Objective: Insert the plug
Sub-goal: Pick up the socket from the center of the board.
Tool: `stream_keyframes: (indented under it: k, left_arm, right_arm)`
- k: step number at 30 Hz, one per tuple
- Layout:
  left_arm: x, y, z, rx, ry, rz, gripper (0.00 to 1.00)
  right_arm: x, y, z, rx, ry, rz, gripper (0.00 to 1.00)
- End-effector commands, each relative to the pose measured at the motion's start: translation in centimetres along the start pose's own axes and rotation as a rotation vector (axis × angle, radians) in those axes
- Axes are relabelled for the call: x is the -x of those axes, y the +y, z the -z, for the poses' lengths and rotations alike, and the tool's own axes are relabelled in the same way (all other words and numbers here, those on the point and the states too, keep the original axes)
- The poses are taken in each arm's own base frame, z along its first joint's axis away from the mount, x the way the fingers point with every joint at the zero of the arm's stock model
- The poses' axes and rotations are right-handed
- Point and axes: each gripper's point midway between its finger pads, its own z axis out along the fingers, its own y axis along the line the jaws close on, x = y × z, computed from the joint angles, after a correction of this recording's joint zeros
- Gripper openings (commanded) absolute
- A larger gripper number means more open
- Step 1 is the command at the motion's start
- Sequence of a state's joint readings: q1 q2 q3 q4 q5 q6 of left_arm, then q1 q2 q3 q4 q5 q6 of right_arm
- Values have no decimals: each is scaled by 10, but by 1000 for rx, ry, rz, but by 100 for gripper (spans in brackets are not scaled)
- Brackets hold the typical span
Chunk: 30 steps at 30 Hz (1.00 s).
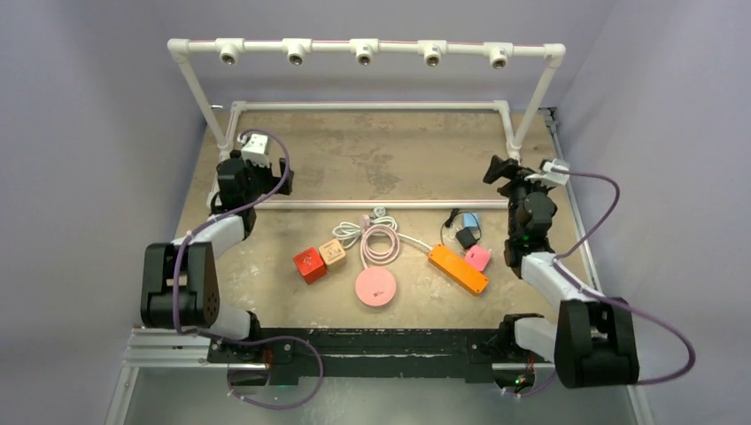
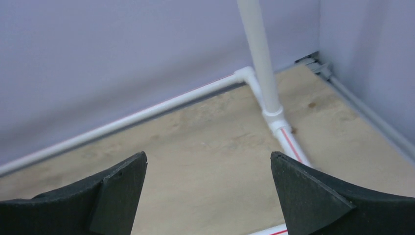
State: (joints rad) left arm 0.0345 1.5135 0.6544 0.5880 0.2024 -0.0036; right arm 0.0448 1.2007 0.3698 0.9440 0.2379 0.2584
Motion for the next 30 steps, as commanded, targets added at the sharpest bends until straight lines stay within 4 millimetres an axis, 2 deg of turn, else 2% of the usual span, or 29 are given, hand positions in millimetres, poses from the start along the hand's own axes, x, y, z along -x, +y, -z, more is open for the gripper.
stream_keyframes:
  k: [1, 3, 4, 5, 7, 10, 14, 19, 21, 25, 28, 30]
  left_arm:
    - [-3, -28, 35, -157, 168, -14, 99]
    - [11, -40, 47, -233, 180, -55, 99]
    - [11, -50, 56, -306, 213, -88, 99]
    - [13, -57, 64, -366, 240, -120, 99]
    - [16, -68, 79, -443, 285, -144, 99]
    - [13, -78, 102, -518, 348, -184, 99]
    - [11, -87, 119, -571, 359, -223, 99]
    - [16, -91, 118, -555, 341, -202, 99]
    - [18, -98, 117, -565, 335, -195, 99]
    - [16, -97, 116, -538, 340, -178, 99]
    - [16, -93, 115, -514, 350, -179, 99]
    - [20, -91, 114, -500, 346, -187, 99]
  right_arm:
    - [1, 29, 7, 29, 186, -267, 99]
    - [4, 59, 12, 175, 225, -210, 99]
    - [0, 77, 17, 199, 267, -175, 99]
    - [-4, 84, 19, 179, 299, -131, 99]
    - [-19, 120, 36, 215, 375, -3, 99]
    - [-43, 151, 71, 263, 497, 98, 99]
    - [-63, 171, 116, 296, 593, 187, 95]
    - [-101, 168, 156, 270, 759, 277, 88]
    - [-112, 182, 164, 333, 776, 279, 87]
    - [-128, 215, 174, 422, 817, 274, 82]
    - [-133, 239, 192, 504, 803, 286, 77]
    - [-139, 256, 212, 581, 809, 281, 75]
